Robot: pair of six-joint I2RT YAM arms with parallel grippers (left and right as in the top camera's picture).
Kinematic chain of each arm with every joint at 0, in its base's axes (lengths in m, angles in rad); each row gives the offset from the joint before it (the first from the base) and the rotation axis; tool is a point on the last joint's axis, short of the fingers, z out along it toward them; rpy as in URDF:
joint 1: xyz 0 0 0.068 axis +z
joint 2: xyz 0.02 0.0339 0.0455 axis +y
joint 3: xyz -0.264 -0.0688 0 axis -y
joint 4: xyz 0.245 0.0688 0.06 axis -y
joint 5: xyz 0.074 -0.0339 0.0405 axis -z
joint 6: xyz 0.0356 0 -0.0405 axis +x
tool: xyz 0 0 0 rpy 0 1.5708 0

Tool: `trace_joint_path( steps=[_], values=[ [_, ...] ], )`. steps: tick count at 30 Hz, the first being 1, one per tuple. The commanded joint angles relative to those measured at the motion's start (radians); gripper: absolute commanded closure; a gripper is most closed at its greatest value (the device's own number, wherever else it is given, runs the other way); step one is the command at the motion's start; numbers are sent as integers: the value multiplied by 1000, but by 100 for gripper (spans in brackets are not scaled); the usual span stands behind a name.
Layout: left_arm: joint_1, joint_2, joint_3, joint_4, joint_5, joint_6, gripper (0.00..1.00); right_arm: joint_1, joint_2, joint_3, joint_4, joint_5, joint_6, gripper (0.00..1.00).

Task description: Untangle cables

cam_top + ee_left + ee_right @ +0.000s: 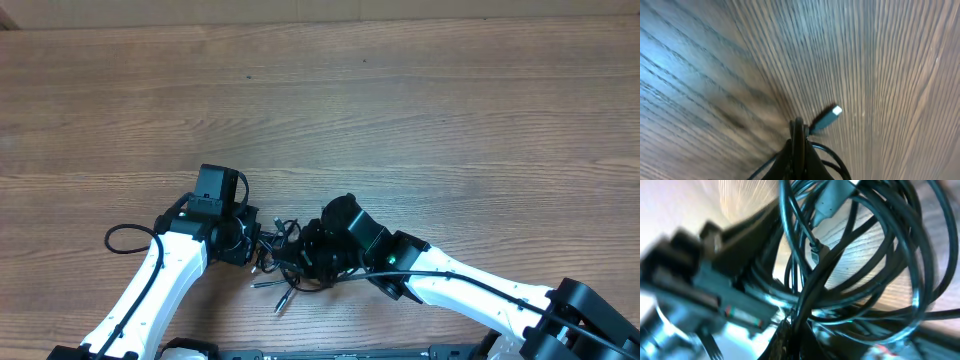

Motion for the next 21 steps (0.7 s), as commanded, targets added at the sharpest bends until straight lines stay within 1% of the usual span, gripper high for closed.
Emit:
trace_joint_path(
  steps=[1, 3, 6, 8, 10, 11, 12, 14, 17, 19, 21],
  values=[
    [33, -10, 15, 8, -132, -166, 96, -3, -60, 18, 10, -136, -406, 96],
    [65, -10, 15, 8, -128, -241, 96, -2, -114, 18, -4, -188, -553, 96],
    [117, -10, 15, 15, -82, -339, 96, -2, -198, 18, -63, -241, -713, 96],
    [157, -10, 15, 57, 32, -343, 96, -2, -245, 18, -151, -212, -768, 96],
    [189, -10, 15, 115, 171, -308, 95, -2, -274, 18, -261, -142, -785, 96],
    [199, -10, 15, 147, 227, -277, 96, -2, -280, 18, -329, -90, -785, 96],
    [211, -10, 15, 202, 311, -206, 96, -2, -282, 18, -395, -34, -784, 96],
    [221, -10, 15, 332, 466, -45, 96, -2, -276, 18, -513, 78, -751, 96],
    [221, -10, 15, 574, 663, 206, 96, -2, -270, 18, -615, 192, -702, 96],
    [221, -10, 15, 727, 793, 351, 96, -11, -270, 18, -686, 295, -615, 96],
    [221, -10, 15, 855, 912, 453, 96, -37, -270, 18, -746, 359, -542, 96]
  ],
)
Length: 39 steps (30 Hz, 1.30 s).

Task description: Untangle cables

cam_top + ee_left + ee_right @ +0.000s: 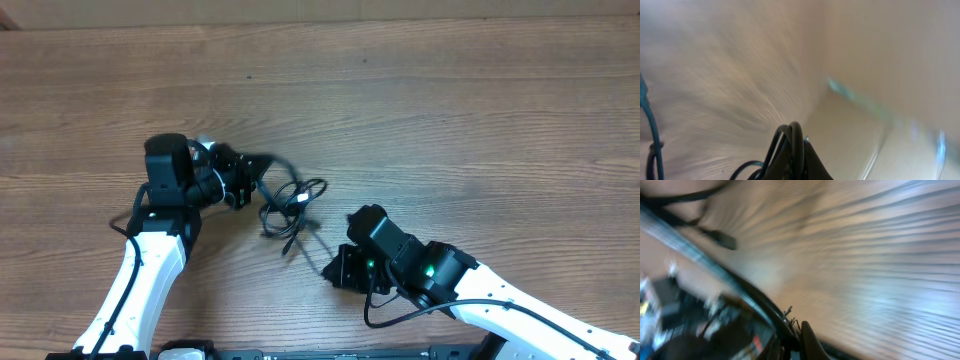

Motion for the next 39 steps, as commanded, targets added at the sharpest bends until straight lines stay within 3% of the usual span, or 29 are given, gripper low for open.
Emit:
trace_joint_path(
  steps=[1, 6, 11, 13, 17, 19, 25, 29, 35, 39],
  values=[
    [20, -10, 24, 175, 330, 315, 96, -37, -3, -6, -104, 156, 126, 96],
    [23, -11, 24, 549, 573, 333, 96, -197, -3, -6, -234, 193, 135, 96],
    [76, -11, 24, 877, 669, 188, 96, -376, -8, -6, -356, 224, 47, 96],
    [106, -11, 24, 933, 672, 135, 96, -425, -17, -6, -367, 197, -1, 96],
    [108, -10, 24, 929, 668, 117, 96, -458, -34, -6, -299, 32, -124, 95],
    [93, -10, 24, 929, 670, 120, 96, -458, -39, -6, -232, -98, -201, 90],
    [70, -10, 23, 922, 694, 218, 96, -458, -70, -6, -8, -525, -374, 89],
    [70, -10, 23, 847, 683, 208, 95, -458, -103, -6, 135, -642, -328, 86],
    [69, -10, 23, 666, 596, 209, 96, -453, -117, -6, 345, -648, -138, 81],
    [65, -10, 23, 625, 554, 226, 95, -441, -117, -6, 406, -625, -95, 96]
  ],
)
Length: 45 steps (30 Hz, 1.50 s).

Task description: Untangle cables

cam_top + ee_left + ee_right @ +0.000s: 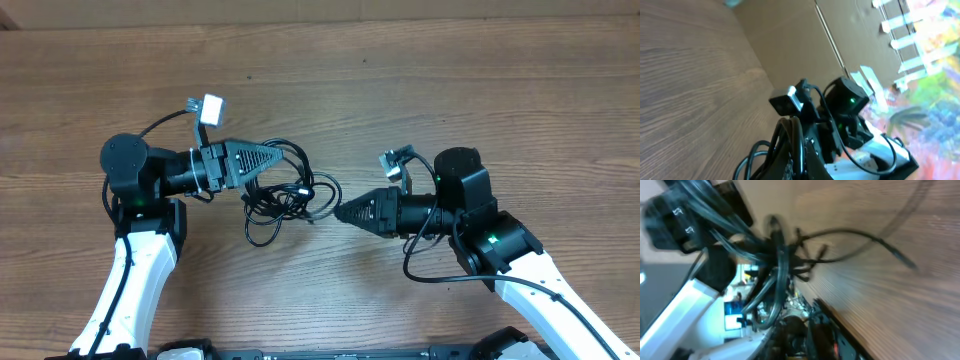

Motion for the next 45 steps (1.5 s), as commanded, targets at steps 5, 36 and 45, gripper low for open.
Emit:
trace_joint_path(
  steps=[5, 36, 45],
  values=[
    [-6, -10, 16, -23, -76, 6, 96, 11, -15, 0, 11, 13, 78, 96],
    [-8, -10, 16, -1606, -936, -882, 96, 403, -34, 1, -161, 417, 382, 64],
    [-8, -10, 16, -1666, -1106, -903, 95, 514, -33, 1, -82, 552, 275, 48]
  ],
)
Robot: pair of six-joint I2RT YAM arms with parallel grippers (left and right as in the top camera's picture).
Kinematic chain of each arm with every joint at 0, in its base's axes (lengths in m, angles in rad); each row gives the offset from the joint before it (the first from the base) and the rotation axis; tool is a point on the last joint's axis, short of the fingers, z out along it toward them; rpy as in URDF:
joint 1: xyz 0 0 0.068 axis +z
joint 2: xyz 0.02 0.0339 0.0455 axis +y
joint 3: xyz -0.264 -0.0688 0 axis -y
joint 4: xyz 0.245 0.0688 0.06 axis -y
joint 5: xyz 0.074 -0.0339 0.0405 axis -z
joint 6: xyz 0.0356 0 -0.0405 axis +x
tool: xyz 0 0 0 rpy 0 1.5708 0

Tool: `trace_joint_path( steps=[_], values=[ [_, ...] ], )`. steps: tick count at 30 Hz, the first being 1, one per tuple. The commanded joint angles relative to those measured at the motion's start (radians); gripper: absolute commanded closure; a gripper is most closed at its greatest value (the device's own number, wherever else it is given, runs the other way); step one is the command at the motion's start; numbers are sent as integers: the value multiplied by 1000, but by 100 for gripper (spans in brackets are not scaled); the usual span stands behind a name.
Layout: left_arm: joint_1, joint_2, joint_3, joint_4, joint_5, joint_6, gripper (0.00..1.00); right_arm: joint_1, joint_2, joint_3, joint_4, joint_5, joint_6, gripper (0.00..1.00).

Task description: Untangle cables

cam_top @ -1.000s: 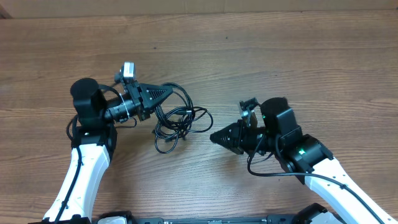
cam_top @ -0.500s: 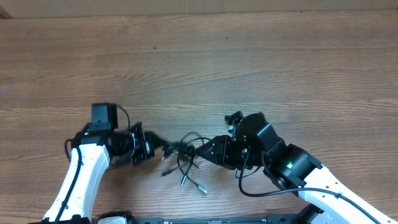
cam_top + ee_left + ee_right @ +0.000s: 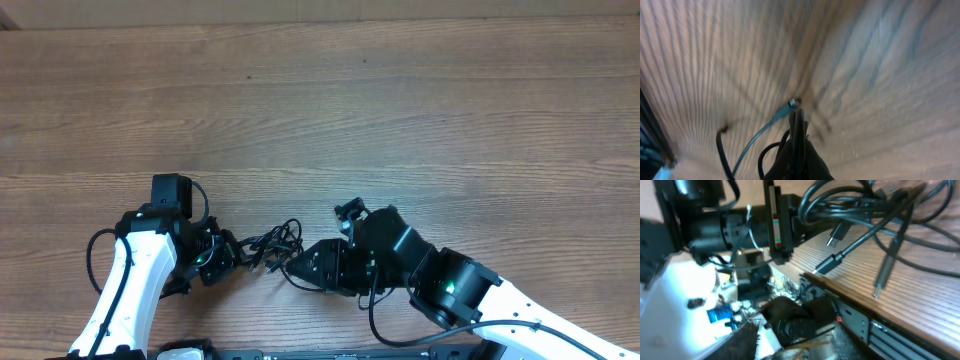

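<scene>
The tangle of black cables (image 3: 272, 245) lies near the table's front edge, several plugs sticking out of it; in the right wrist view the cables (image 3: 860, 210) and their plugs rest at the very edge. My left gripper (image 3: 228, 252) is at the tangle's left side. In the left wrist view it (image 3: 799, 142) is shut on black cable strands, with a blue-tinted strand (image 3: 765, 132) looping beside them. My right gripper (image 3: 294, 270) points left just below the tangle, jaws apart, nothing between them.
The wooden table (image 3: 400, 120) stretches away behind both arms. The front edge (image 3: 875, 315) runs right under the tangle, with a metal rail and clutter below it. The left arm's own cable (image 3: 95, 250) loops out at the left.
Both grippers were level at mid-table, facing each other with the tangle strung between them. Now both are low at the front edge, the tangle lies there, and the right gripper has let go.
Both grippers were shut on the tangle at the front edge. Then the left held the bundle further back and left, the right keeping one strand. Then they faced each other at mid-table with it between them. Now it is back at the front, held by the left alone.
</scene>
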Motion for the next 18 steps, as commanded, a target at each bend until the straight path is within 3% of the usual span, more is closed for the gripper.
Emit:
trace_joint_path(
  steps=[1, 8, 18],
  values=[
    [-4, -9, 10, -21, -105, -28, 95, 16, -11, 2, 6, 98, -46, 49],
    [-4, -9, 10, -28, -81, 71, 96, 15, -6, 2, 24, 113, -36, 69],
    [-4, -9, 10, -69, -98, 0, 96, 15, 87, 2, 33, 119, 162, 63]
  ],
)
